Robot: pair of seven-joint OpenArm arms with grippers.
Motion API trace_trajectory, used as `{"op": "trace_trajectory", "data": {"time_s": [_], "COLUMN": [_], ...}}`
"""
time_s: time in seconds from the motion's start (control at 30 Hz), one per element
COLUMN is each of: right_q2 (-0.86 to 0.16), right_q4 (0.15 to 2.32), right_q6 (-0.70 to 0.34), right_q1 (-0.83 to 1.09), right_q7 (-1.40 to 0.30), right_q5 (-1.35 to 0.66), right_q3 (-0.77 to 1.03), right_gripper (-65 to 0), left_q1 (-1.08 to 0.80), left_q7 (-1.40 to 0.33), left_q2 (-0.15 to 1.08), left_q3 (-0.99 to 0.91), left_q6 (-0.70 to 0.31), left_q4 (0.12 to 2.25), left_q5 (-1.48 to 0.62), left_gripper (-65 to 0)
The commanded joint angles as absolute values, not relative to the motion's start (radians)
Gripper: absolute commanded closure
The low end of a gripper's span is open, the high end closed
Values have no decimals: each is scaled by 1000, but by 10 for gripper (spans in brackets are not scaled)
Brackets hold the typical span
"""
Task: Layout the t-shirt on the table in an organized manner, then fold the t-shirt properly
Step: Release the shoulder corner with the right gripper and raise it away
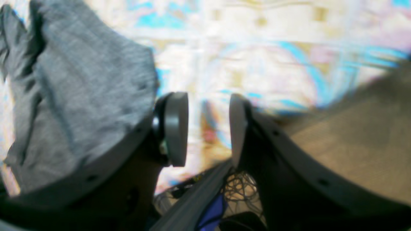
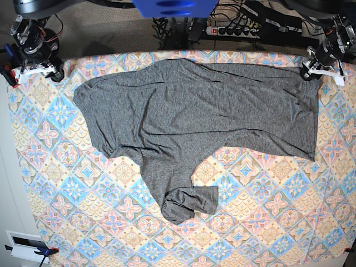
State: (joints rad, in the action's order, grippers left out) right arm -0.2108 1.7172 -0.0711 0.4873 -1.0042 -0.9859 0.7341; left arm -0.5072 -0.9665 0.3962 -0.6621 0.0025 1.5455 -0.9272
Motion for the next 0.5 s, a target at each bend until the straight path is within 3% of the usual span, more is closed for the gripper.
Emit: {"op": "trace_trajectory", "data": {"time_s": [0.0,0.07,0.2,0.27,0.47], "right_q2": [-223,-223,-225,-252,-512], "right_q4": [1771,1862,1995,2006,2005], "right_q6": [-82,-82,-82,-82,-82], "right_q1": [504,506,578,602,578], "right_q7": [-1023,-1064,-1073,-1075,-1024], "right_q5": [-1000,-1000,-1000,-998,-993], "right_q3": [733,680,547,472,108], "right_gripper": [-201,-166,0,-8,0], "left_q1": [-519,-519,-518,-518,-515], "left_q7": [-977,-977,-977,-977,-977], "left_q2": [409,409,409,409,409], "left_q3": [-668,-668,-668,-668,-668], "left_q6": [22,22,22,22,22], "left_q4": [1547,1547,1547,1547,1547], "left_q5": [-892,-892,-892,-892,-892], "left_gripper": [-272,-272,-264,-252,-206]}}
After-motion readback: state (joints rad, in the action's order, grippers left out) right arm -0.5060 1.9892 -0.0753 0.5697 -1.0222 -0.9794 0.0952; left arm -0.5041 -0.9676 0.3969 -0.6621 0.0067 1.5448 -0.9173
